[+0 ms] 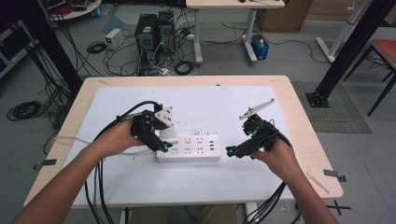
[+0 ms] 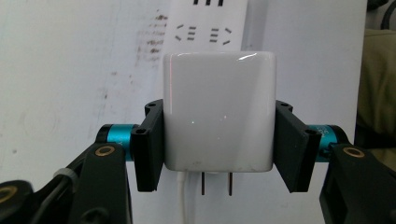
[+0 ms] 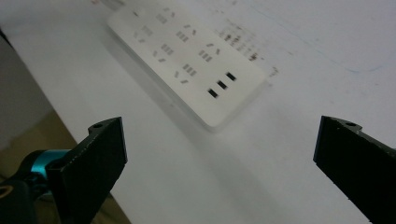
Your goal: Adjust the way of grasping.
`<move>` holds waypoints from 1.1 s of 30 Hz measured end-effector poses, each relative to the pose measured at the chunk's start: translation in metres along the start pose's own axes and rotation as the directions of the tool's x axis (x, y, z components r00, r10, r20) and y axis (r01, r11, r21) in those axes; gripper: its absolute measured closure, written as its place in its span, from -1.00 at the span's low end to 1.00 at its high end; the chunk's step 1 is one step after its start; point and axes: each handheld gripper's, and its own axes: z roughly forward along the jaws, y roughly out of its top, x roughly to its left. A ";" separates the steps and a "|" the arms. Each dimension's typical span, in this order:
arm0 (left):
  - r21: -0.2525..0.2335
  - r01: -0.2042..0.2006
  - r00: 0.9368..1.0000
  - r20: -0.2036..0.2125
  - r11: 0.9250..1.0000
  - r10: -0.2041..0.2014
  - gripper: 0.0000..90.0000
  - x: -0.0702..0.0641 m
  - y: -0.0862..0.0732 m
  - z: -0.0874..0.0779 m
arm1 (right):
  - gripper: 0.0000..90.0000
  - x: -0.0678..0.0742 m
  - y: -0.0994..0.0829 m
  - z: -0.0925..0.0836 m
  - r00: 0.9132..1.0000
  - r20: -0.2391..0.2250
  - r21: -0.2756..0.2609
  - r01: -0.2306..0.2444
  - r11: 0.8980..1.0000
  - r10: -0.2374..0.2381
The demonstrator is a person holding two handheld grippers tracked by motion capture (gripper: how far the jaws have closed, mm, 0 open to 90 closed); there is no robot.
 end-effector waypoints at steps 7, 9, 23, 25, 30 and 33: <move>-0.033 -0.032 0.999 0.007 0.999 0.032 -0.06 -0.008 0.020 0.009 | -0.91 -0.001 0.000 0.005 0.989 -0.107 -0.066 -0.109 0.992 0.102; -0.045 -0.041 0.999 0.012 0.998 0.042 -0.06 -0.009 0.024 0.010 | -0.91 0.000 -0.001 0.006 0.987 -0.121 -0.069 -0.116 0.991 0.108; -0.204 -0.069 0.997 0.022 0.977 0.075 -0.06 -0.020 0.038 0.023 | -0.91 0.001 0.005 0.014 0.898 -0.355 -0.104 -0.312 0.944 0.258; -0.206 -0.071 0.997 0.021 0.976 0.077 -0.06 -0.020 0.039 0.024 | -0.91 0.002 0.006 0.015 0.887 -0.372 -0.098 -0.331 0.939 0.274; -0.219 -0.077 0.997 0.014 0.973 0.082 -0.06 -0.022 0.042 0.024 | -0.91 0.002 0.011 0.025 0.855 -0.406 -0.079 -0.385 0.919 0.323; -0.223 -0.078 0.997 0.013 0.972 0.082 -0.06 -0.022 0.043 0.025 | -0.89 0.001 0.014 0.032 0.823 -0.453 -0.070 -0.417 0.906 0.343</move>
